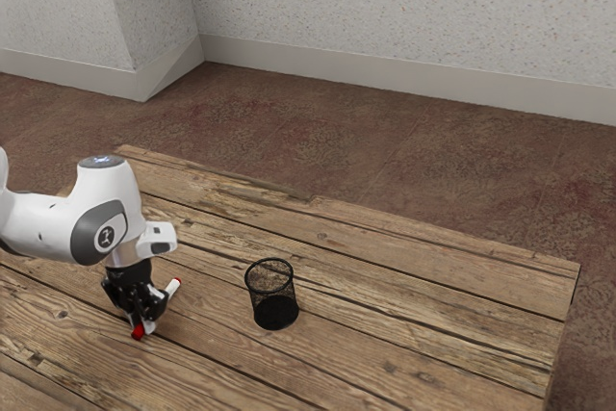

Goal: Put the marker into the pen holder.

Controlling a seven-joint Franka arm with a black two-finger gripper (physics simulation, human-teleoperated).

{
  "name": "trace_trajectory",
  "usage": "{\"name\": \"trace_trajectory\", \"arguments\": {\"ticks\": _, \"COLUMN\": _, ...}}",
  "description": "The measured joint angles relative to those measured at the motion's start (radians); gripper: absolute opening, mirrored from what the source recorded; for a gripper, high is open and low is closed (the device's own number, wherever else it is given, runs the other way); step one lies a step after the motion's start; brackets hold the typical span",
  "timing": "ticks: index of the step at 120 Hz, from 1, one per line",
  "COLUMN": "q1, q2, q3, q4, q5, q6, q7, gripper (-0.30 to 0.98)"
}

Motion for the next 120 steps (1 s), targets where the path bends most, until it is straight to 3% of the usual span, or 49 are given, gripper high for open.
{"name": "trace_trajectory", "arguments": {"ticks": 12, "q1": 0.001, "q2": 0.003, "q3": 0.0, "q4": 0.002, "q5": -0.006, "q6": -0.007, "q7": 0.0, "gripper": 0.08}}
{"name": "trace_trajectory", "arguments": {"ticks": 31, "q1": 0.006, "q2": 0.003, "q3": 0.001, "q4": 0.004, "q5": -0.008, "q6": -0.012, "q7": -0.004, "gripper": 0.14}}
{"name": "trace_trajectory", "arguments": {"ticks": 44, "q1": -0.004, "q2": -0.004, "q3": 0.002, "q4": 0.017, "q5": -0.009, "q6": -0.027, "q7": -0.007, "gripper": -0.04}}
{"name": "trace_trajectory", "arguments": {"ticks": 66, "q1": -0.023, "q2": -0.039, "q3": 0.003, "q4": 0.066, "q5": 0.012, "q6": -0.077, "q7": -0.035, "gripper": -0.09}}
{"name": "trace_trajectory", "arguments": {"ticks": 107, "q1": 0.037, "q2": -0.021, "q3": -0.081, "q4": 0.62, "q5": 0.116, "q6": -0.517, "q7": -0.105, "gripper": -0.1}}
{"name": "trace_trajectory", "arguments": {"ticks": 120, "q1": -0.085, "q2": 0.034, "q3": -0.078, "q4": 0.744, "q5": 0.115, "q6": -0.684, "q7": -0.118, "gripper": -0.1}}
